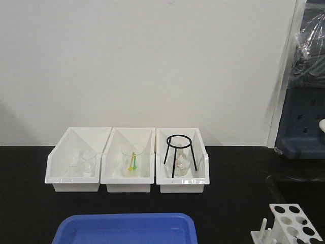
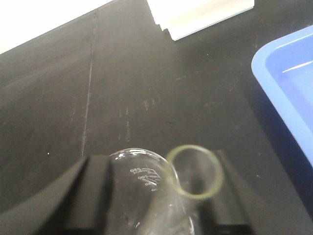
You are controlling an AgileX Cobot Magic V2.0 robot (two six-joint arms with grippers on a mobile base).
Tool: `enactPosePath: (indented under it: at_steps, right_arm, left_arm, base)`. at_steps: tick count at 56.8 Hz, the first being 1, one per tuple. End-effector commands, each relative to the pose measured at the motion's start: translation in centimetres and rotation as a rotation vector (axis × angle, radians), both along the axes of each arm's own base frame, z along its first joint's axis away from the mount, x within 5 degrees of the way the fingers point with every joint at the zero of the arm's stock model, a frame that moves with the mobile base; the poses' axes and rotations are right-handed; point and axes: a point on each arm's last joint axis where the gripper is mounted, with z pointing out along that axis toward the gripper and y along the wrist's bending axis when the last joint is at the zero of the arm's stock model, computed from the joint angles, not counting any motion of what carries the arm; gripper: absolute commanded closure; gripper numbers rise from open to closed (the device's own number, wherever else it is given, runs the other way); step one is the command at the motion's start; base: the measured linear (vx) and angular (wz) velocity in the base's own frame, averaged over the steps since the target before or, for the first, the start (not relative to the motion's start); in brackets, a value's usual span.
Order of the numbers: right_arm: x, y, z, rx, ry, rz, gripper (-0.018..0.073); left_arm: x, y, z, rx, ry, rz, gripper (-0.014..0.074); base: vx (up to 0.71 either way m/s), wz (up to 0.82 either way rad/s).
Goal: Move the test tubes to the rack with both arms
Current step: 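Close the left gripper on the glass test tube and lift it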
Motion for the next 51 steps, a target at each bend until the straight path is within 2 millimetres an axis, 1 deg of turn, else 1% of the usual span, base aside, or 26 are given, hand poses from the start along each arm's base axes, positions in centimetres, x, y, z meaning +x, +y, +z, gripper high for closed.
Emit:
enactPosePath:
  at_steps: [1,20,25,34,51]
  right_arm:
    - [0.4,0.1,1.9,0.006,-0.116,0.005,0.0104]
    - [0.4,0.1,1.9,0.007,-0.118,0.005,0.0104]
    - [0.4,0.1,1.9,0.007,-0.118,0.005,0.0104]
    - [0.4,0.1,2.0,0.008,-0.127,0.006,0.0104]
    - [0.4,0.1,2.1,0.009,-0.14,0.007,0.0104]
  left_arm:
    - [0.7,0.0,1.8,-0.008,-0.124,0.011,0.0232]
    - [0.8,0.0,1.9,-0.007,-0.143,0.012,0.053]
    - [0.8,0.0,2.0,-0.021,-0.146,0.018,0.0595]
    - [0.4,0.0,2.8,-0.047,-0.189,0.029,0.0602]
    - [-1.2,0.0,5.9,-0.059,-0.324,0.032,0.0602]
  base:
    - [0.0,0.0]
    - [0.0,0.0]
    - [0.0,0.0]
    - [0.0,0.0]
    - [0.0,0.0]
